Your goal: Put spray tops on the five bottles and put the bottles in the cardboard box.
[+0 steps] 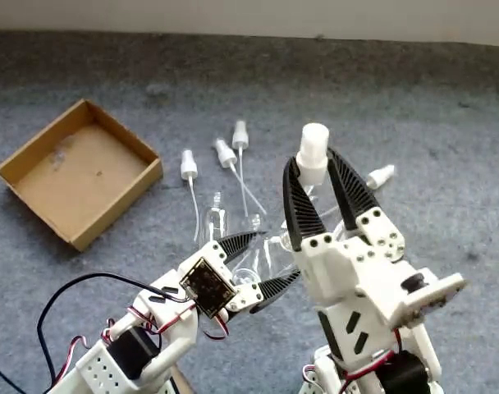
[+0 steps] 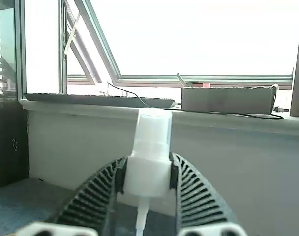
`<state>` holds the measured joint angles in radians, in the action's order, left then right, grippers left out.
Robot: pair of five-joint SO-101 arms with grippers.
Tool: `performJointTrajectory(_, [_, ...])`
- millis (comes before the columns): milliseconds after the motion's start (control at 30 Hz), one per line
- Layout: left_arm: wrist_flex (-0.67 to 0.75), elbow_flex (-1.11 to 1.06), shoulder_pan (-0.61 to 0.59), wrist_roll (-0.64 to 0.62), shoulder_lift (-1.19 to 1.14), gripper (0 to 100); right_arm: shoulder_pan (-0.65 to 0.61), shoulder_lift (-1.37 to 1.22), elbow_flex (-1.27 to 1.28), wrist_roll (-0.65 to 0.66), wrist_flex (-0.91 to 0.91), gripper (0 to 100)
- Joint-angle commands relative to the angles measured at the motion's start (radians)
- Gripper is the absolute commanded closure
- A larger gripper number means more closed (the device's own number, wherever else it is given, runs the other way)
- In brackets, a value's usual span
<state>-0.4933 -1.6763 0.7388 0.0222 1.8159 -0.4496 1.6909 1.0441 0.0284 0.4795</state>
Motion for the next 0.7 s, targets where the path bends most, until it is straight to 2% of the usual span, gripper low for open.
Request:
performJointTrajectory(0, [0.002,-0.019,0.008,0.000,0.008,80,-0.005,0.033,0.001,-0.008,0.054,96.1])
performJointTrajectory(533, [0.025,-0.019,0.008,0.000,0.008,80,-0.005,0.151,0.165,-0.008,0.108,96.1])
performJointTrajectory(667, [0.028,-0.019,-0.035,-0.002,0.008,80,-0.004,0.148,0.176,-0.003,0.111,96.1])
